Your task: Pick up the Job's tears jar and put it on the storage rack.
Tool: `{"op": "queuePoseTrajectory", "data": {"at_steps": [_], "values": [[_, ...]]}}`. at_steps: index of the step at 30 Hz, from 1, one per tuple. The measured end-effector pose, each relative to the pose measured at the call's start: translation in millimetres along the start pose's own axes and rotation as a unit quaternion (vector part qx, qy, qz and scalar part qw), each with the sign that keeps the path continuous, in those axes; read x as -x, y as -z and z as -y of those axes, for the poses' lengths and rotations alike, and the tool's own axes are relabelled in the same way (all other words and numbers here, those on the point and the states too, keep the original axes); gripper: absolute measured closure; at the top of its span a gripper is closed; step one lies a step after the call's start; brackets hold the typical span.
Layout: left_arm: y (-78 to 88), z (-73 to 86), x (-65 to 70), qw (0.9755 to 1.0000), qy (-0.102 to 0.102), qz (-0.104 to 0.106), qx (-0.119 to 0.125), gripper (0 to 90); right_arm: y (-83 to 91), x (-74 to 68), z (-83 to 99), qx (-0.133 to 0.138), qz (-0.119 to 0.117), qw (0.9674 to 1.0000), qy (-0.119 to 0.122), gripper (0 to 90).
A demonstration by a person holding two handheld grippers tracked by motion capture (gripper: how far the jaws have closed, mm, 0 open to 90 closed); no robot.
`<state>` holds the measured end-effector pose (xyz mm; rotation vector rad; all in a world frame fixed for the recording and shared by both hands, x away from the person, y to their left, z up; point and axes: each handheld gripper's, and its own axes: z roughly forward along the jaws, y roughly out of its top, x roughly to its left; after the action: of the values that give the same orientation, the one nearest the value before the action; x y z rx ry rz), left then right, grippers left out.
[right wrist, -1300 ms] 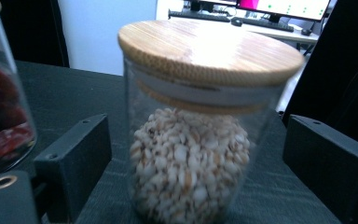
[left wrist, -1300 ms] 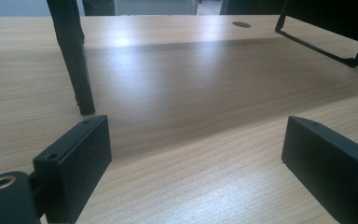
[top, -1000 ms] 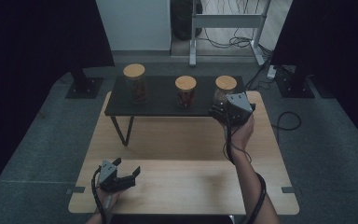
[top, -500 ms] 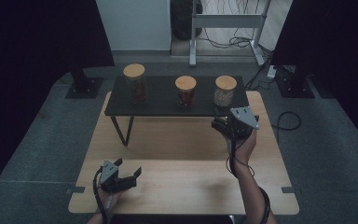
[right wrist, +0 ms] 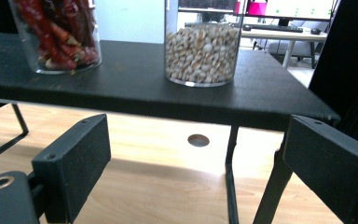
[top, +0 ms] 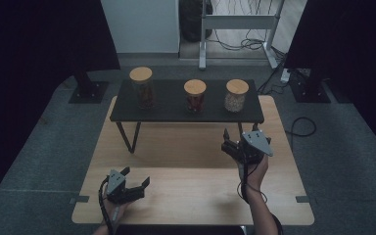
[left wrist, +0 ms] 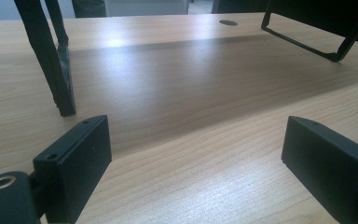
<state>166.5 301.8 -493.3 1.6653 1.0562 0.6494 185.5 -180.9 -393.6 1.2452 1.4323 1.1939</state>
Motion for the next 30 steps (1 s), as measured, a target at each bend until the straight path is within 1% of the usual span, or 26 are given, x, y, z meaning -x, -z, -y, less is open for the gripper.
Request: {"op": "queuePoseTrajectory", "data": {"at_steps": [2,10,11,16,21,23,24,29,30], "values": [[0.0,-0.1,0.0,1.0,0.0,0.0,0.0,7.8,3.0,-0.6,3.4,0.0,0.0,1.0,0.001,6.9],[-1.2,0.1,0.2,1.0,-0.002,-0.001,-0.003,7.8,15.8,1.7,21.4,-0.005,-0.006,0.9999,-0.013,6.9],[-1.2,0.1,0.2,1.0,-0.002,-0.001,-0.003,7.8,15.8,1.7,21.4,-0.005,-0.006,0.9999,-0.013,6.9],[-1.7,0.4,0.8,1.0,-0.003,-0.001,-0.005,7.8,24.0,3.9,35.8,-0.018,-0.008,0.9996,-0.019,7.0],[-2.4,0.4,1.7,1.0,-0.004,-0.001,-0.007,7.8,25.8,6.2,46.2,-0.034,-0.008,0.9991,-0.023,7.0],[-2.5,0.4,1.8,1.0,-0.005,-0.001,-0.007,7.8,25.5,6.5,47.3,-0.037,-0.008,0.999,-0.023,7.0],[-2.6,0.4,1.9,1.0,-0.006,-0.001,-0.008,7.8,24.9,7.1,48.1,-0.043,-0.009,0.9988,-0.019,7.0],[-2.6,0.5,1.6,1.0,-0.006,-0.002,-0.008,7.7,24.2,7.5,52.3,-0.052,-0.011,0.9985,-0.016,7.0],[-2.8,0.4,1.4,0.9999,-0.006,-0.002,-0.008,7.7,22.7,7.5,55.7,-0.061,-0.013,0.998,-0.013,7.0]]}}
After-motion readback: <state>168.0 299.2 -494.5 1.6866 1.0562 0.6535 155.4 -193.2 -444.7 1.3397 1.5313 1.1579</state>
